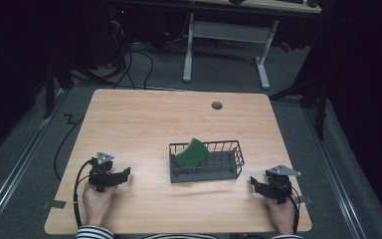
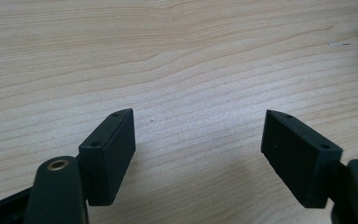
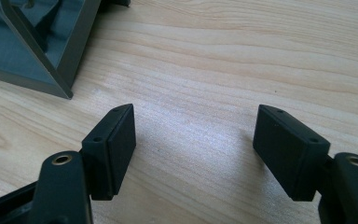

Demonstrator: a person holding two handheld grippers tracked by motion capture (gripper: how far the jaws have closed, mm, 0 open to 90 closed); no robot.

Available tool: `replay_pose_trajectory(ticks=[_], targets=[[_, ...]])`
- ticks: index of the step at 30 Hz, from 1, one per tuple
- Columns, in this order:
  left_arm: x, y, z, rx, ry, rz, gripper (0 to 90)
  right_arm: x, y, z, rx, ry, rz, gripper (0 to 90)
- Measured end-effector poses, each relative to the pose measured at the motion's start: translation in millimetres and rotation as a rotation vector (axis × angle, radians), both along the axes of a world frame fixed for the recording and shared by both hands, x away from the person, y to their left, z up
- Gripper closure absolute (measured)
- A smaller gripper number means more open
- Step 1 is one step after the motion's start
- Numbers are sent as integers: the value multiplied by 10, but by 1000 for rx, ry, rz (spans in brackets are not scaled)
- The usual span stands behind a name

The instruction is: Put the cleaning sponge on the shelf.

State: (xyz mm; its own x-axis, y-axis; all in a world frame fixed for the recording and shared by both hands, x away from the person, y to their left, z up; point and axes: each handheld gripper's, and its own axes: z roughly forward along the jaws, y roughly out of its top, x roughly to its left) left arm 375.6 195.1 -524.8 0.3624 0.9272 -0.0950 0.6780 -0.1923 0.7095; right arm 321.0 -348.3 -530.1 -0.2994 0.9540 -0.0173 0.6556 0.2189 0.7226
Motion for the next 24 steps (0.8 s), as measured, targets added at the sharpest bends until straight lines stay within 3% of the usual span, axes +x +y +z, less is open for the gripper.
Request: replay_pose_trajectory(ticks=[7,12,15,17,24], targets=[[40,-29,-51,23,6,6,258,0,0,0,0,0,0,297],[42,-44,-68,43,-10,-1,254,-1,1,0,1,1,-1,297],[11,-74,-118,49,-59,17,233,0,0,0,0,0,0,297],[2,-98,-120,66,-61,23,232,0,0,0,0,0,0,297],[-15,-107,-120,66,-60,31,226,0,1,-1,0,0,-1,298]])
